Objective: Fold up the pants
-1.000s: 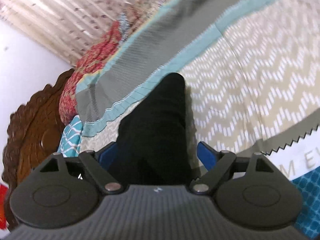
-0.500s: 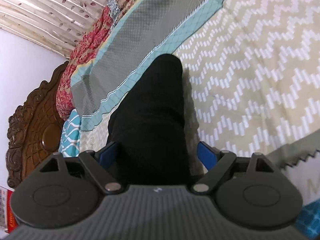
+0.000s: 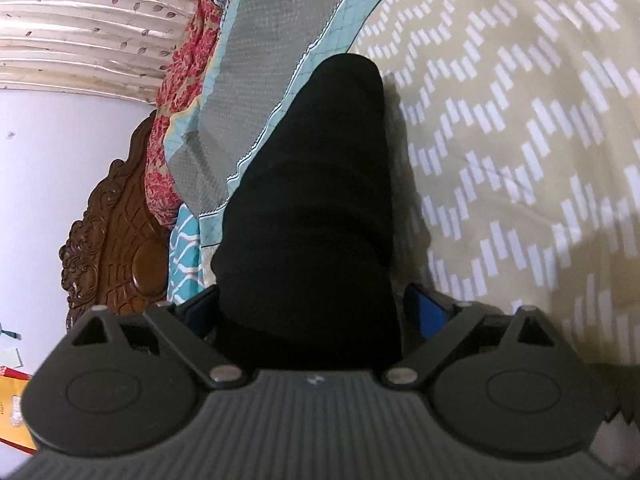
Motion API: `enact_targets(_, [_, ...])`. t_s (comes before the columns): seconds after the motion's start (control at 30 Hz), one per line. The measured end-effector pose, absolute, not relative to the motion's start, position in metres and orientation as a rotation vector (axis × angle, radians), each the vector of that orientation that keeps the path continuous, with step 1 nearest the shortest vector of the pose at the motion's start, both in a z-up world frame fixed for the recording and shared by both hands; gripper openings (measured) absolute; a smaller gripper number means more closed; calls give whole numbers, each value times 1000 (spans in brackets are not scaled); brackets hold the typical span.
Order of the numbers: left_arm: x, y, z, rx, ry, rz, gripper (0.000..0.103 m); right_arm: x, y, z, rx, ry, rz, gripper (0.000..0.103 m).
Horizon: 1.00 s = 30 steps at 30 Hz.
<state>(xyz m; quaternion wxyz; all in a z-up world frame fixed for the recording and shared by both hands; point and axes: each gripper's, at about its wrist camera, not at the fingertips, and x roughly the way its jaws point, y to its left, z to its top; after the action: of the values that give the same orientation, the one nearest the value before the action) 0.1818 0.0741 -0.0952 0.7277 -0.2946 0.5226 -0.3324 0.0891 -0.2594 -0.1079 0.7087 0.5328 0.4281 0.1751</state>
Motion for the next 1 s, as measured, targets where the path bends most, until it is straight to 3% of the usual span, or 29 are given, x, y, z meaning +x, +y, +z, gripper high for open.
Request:
enact_targets(0.13, [184, 80, -98, -660, 1140, -768, 96, 87, -268, -100, 1252, 924, 427, 99])
enact_targets(0.2, [184, 80, -99, -670, 1133, -763, 76, 90, -266, -104, 1246, 940, 418, 98])
enact_targets(0.27, [186, 75, -101, -706, 1146, -770, 58, 96, -256, -108, 1179, 990, 402, 80])
enact_targets(0.33, [188, 67, -94, -695, 1139, -769, 54, 100, -249, -101, 1120, 1004, 398, 69])
enact_targets(0.4, [193, 59, -78, -661, 1111, -795, 52, 103, -253, -90, 1102, 988, 441, 63])
enact_targets(0.7, [289, -37, -13, -456, 943, -890, 54, 166, -319, -22, 862, 704, 443, 63])
enact_targets(0.93, [364, -111, -52, -345, 1002, -710, 55, 250, -362, -61, 843, 720, 249, 63])
enact_targets(1.0, [369, -125, -69, -258, 1015, -644, 68, 263, -366, -87, 867, 783, 188, 66])
